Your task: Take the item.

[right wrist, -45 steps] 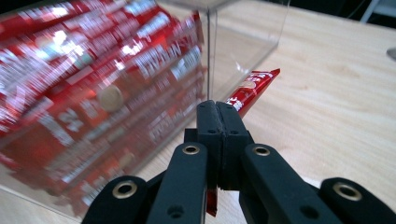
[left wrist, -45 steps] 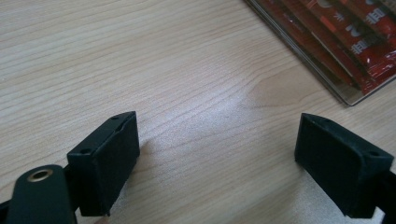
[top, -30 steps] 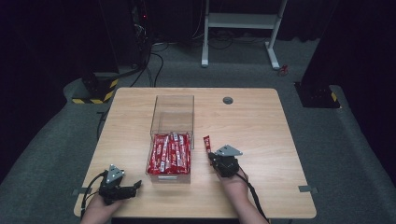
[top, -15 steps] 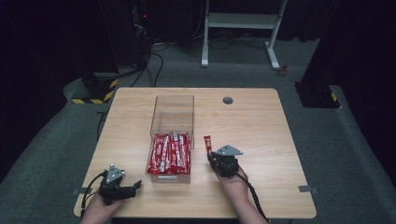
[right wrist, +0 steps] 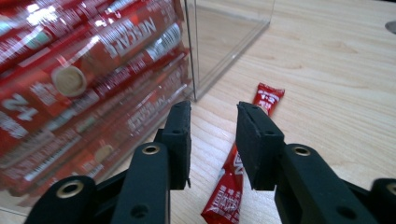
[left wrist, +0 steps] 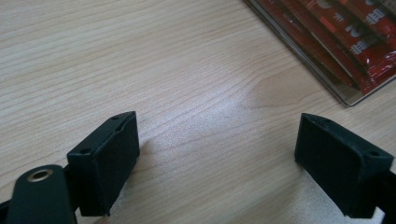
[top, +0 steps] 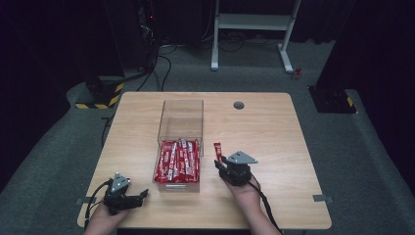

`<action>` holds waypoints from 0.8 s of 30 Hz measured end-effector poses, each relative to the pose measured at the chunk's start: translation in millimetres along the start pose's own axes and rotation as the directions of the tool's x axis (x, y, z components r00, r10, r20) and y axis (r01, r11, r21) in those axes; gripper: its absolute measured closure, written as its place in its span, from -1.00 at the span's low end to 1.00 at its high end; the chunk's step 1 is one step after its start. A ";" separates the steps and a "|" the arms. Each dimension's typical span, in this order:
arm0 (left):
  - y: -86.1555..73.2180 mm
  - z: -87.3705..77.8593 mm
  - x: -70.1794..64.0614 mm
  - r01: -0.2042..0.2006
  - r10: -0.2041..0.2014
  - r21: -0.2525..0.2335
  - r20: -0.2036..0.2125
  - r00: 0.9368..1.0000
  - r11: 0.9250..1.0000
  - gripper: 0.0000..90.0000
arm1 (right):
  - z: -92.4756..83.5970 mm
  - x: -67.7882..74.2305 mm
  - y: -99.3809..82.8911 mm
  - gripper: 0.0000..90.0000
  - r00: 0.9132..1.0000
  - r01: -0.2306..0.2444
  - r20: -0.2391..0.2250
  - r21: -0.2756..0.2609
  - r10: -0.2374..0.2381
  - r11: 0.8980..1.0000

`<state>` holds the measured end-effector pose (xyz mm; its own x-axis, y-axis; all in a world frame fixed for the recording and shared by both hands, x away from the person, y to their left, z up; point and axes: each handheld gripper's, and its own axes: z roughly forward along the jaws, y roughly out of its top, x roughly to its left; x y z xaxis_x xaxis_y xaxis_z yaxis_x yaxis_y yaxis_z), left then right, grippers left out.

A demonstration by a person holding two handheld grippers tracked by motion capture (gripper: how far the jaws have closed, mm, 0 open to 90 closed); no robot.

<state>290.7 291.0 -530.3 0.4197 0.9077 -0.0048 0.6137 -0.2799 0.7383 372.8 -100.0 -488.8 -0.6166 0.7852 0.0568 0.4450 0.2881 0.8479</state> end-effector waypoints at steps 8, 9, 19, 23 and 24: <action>0.0 0.0 0.0 0.000 0.000 0.000 0.000 1.000 1.000 -0.68 | -9.5 3.9 8.4 0.21 1.000 0.008 -0.003 -0.032 -0.008 0.999; 0.0 0.0 0.0 0.000 0.000 0.001 0.000 1.000 1.000 -0.68 | -10.0 4.3 9.3 0.19 1.000 0.013 -0.001 -0.035 -0.013 0.999; 0.1 -0.6 0.9 -0.004 0.004 0.005 0.001 1.000 1.000 -0.68 | -12.8 3.4 17.8 0.02 1.000 0.008 0.002 -0.044 -0.008 0.999; -0.1 -0.5 0.8 0.004 -0.004 0.003 0.005 1.000 1.000 -0.68 | -16.7 -0.4 21.8 -0.04 1.000 -0.001 -0.002 -0.043 0.001 0.999; -0.1 -0.5 0.9 -0.001 0.001 0.003 0.002 1.000 1.000 -0.68 | -17.9 -1.4 21.9 -0.05 1.000 0.005 0.004 -0.044 -0.005 0.999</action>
<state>290.7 292.0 -530.0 0.4215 0.9068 -0.0058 0.6155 -0.2814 0.7362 371.8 -104.6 -460.9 -0.6160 0.7862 0.0503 0.4128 0.2678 0.8706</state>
